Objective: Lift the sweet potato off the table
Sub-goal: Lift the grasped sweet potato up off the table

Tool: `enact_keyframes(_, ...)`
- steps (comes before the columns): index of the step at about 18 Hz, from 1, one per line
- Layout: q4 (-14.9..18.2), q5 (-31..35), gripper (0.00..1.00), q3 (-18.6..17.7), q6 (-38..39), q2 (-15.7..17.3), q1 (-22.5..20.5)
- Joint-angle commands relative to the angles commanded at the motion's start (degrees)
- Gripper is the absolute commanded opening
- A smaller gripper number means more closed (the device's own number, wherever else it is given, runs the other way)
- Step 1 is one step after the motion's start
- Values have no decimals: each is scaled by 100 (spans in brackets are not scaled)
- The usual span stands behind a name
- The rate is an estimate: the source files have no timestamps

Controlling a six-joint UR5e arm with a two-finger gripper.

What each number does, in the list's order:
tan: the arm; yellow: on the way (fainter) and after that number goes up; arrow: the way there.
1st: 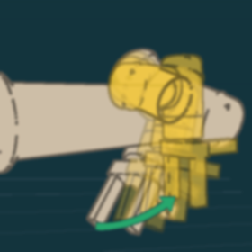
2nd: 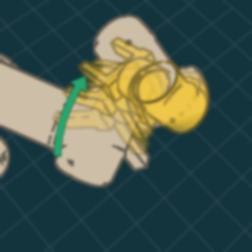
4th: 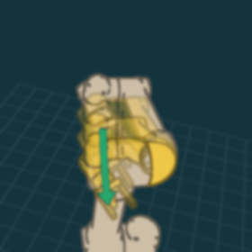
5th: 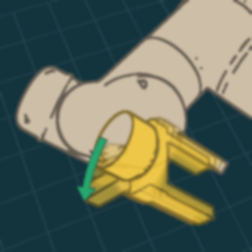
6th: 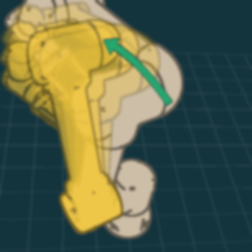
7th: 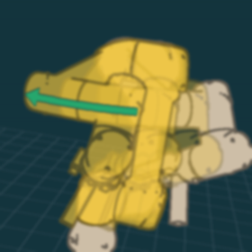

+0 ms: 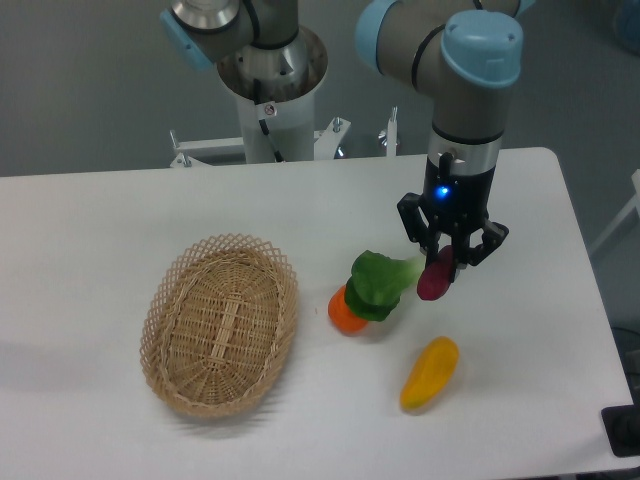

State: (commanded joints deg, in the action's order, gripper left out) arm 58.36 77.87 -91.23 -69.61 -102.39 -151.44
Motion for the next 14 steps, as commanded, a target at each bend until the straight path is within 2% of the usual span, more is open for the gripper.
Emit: enact_keyframes(14, -9, 0, 26, 18, 79, -18, 0)
